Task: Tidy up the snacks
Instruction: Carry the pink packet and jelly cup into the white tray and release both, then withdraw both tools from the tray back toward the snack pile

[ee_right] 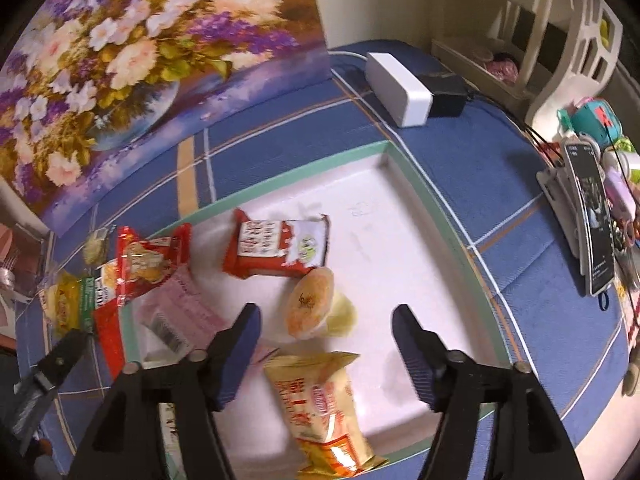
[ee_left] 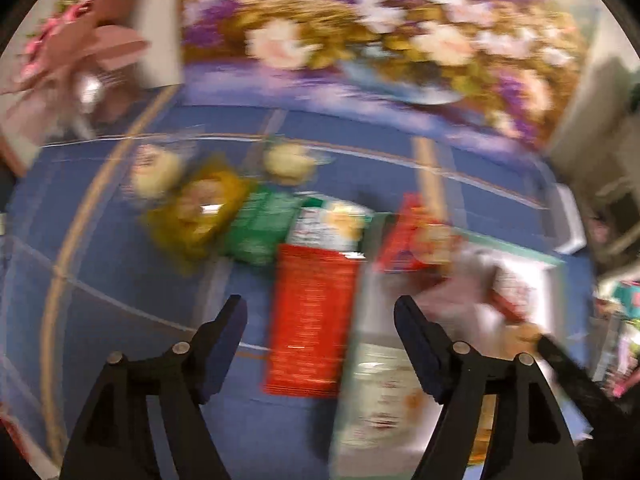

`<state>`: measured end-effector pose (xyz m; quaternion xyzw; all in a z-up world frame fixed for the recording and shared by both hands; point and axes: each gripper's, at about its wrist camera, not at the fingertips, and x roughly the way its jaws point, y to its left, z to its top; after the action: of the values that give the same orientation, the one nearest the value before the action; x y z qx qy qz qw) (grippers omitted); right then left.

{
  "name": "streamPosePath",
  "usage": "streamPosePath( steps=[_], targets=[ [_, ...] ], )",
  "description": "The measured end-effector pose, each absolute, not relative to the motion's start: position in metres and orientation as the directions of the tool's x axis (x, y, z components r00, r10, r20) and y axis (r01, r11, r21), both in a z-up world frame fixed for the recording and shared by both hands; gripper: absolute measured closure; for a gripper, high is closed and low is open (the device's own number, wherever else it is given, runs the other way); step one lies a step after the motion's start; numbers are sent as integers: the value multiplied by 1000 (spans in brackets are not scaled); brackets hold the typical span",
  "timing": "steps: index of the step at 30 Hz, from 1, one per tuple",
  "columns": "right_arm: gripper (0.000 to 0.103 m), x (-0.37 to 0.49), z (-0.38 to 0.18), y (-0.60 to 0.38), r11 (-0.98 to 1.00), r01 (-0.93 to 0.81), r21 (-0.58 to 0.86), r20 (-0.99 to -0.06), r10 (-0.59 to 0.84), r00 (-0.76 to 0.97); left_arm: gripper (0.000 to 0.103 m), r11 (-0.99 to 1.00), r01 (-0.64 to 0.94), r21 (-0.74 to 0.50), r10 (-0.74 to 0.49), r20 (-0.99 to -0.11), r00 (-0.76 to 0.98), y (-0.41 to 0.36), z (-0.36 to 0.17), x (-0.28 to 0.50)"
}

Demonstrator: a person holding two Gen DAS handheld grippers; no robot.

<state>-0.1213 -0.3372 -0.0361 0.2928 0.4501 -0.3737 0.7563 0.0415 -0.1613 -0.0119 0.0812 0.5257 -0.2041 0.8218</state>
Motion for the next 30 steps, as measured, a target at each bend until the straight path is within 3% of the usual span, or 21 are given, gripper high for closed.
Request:
streamPosePath(
  steps=[2,4,15,28,30],
  targets=[
    [26,-114,-33,-330,570,815,102,-897,-302,323,23,924,382,-26,-185,-903,387,-151,-18,48],
    [20,-107,-30,-321,594,798,102,-892,-301,338,11,937,348,20,-132,-904,406,-142,-22,54],
    [18,-67,-15,-272,711,695,103,-875,-267,403,9,964,228,137,1,-859,512,-92,-16,73],
    [18,-38,-7,-224,793,603,87,-865,-240,441,5,987,112,117,40,-844,534,-41,-9,90],
    [12,-34,-7,-219,803,590,90,-863,-232,448,4,989,96,115,46,-841,539,-35,-8,92]
  ],
)
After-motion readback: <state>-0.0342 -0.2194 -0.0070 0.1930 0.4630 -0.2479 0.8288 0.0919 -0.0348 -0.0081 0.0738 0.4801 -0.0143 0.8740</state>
